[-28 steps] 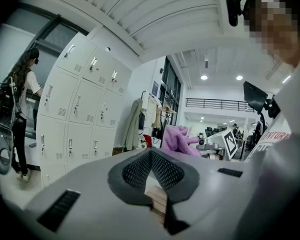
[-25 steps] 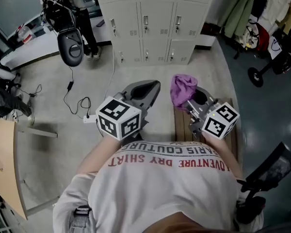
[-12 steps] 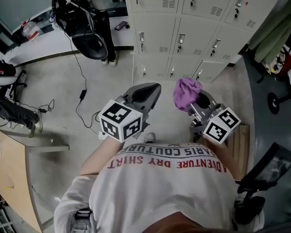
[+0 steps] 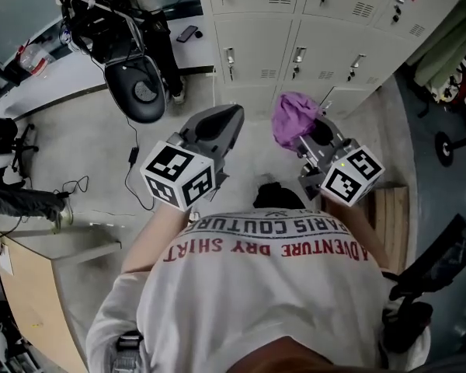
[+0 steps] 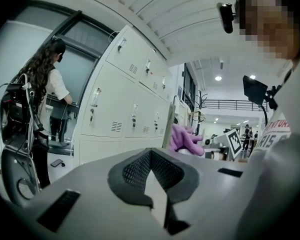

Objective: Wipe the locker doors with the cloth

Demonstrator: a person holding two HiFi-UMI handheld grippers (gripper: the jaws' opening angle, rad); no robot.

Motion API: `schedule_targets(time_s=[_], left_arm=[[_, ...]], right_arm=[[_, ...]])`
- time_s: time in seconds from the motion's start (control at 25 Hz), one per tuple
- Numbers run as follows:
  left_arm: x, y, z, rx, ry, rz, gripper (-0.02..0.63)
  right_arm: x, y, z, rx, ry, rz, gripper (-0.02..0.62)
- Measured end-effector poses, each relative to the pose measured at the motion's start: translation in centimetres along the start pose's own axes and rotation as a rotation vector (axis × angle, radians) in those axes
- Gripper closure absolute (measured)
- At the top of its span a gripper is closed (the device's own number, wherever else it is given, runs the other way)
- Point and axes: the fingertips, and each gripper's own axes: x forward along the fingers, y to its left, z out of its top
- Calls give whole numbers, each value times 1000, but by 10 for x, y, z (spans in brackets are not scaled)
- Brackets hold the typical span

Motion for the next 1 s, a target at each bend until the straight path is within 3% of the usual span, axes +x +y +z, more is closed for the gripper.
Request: schedule_targets(time_s=[0.2,0.64,1.0], left_arm=[[9,17,-8,36,24,-9,604],[37,87,-19,-26,53,39,604],[63,158,-21,-95,26,56,604]], right_arm=[[21,-11,-10,-23,22,-25,522],[76,-61,-32,49,61,-72,522],[155,-125,-38,115,41,-105,522]])
